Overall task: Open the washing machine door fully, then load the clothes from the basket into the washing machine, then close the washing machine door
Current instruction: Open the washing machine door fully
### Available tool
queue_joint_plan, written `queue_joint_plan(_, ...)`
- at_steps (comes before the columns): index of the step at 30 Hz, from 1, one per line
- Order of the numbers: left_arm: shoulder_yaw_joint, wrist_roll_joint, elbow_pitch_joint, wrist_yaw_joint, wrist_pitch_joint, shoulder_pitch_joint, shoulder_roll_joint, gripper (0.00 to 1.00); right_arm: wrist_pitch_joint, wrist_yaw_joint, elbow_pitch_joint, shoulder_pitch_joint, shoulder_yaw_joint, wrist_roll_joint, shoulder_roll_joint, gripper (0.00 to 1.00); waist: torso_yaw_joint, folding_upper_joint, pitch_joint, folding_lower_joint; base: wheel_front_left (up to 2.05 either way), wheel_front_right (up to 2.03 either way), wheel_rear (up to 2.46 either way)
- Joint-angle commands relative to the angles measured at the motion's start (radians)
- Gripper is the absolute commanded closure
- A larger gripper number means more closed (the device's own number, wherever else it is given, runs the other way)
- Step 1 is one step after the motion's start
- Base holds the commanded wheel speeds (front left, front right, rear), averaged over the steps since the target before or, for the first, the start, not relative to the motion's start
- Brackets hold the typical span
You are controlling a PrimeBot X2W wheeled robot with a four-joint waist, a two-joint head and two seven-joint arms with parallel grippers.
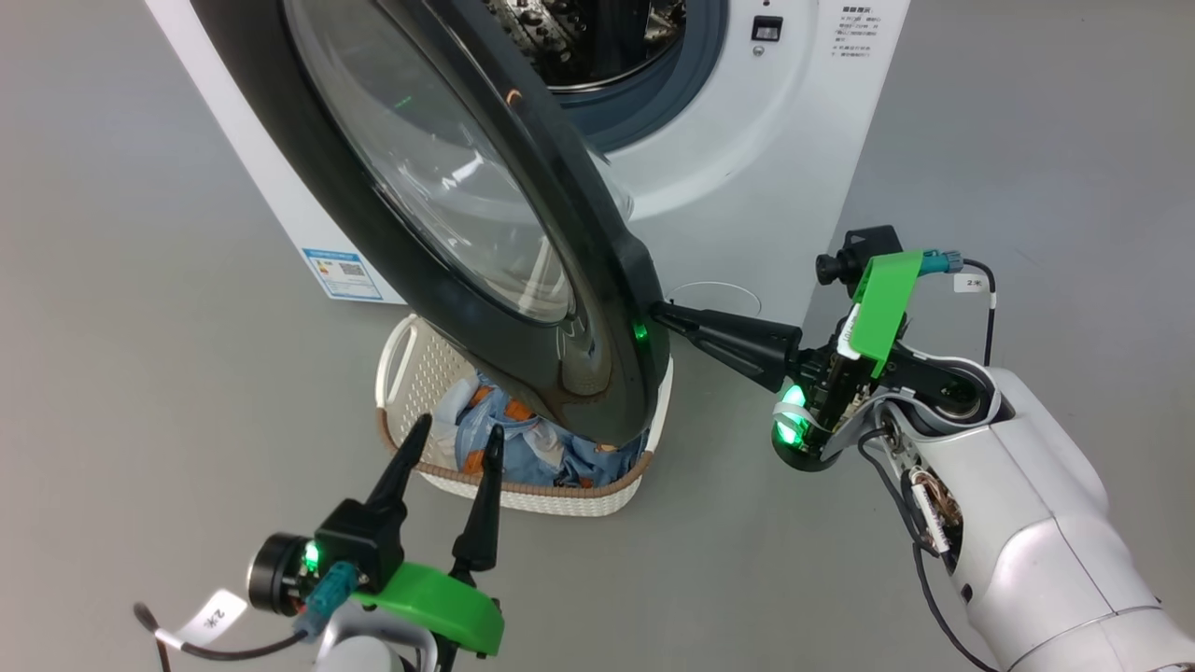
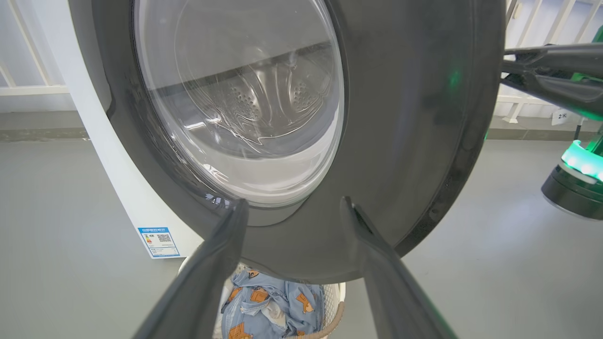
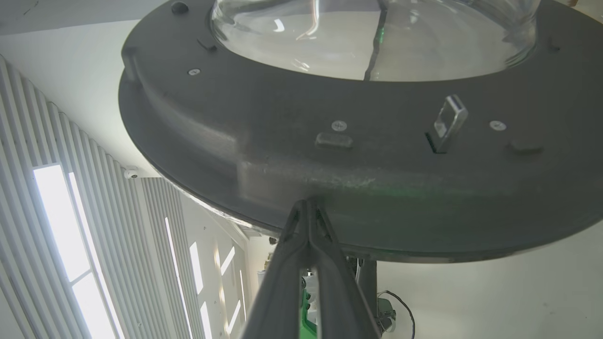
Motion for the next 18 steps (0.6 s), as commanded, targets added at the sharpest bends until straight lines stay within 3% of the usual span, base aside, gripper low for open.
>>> queue_joint_plan(1, 0.035, 0.016, -0.016, -0.006, -0.008, -0.001, 0.018, 0.0, -0.012, 0.006, -0.025, 0.011, 0.022, 0.016, 0.039, 1.0, -0.001, 0.0, -0.002, 0.0001, 0.0, 0.0, 0.0)
queue_joint_plan(18, 0.065, 0.031, -0.011, -0.01, -0.008, 0.008, 0.018, 0.0, -0.09, 0.006, -0.171, 0.128, -0.031, 0.1, -0.033, 1.0, -0.055, 0.0, -0.017, 0.0001, 0.0, 0.0, 0.0)
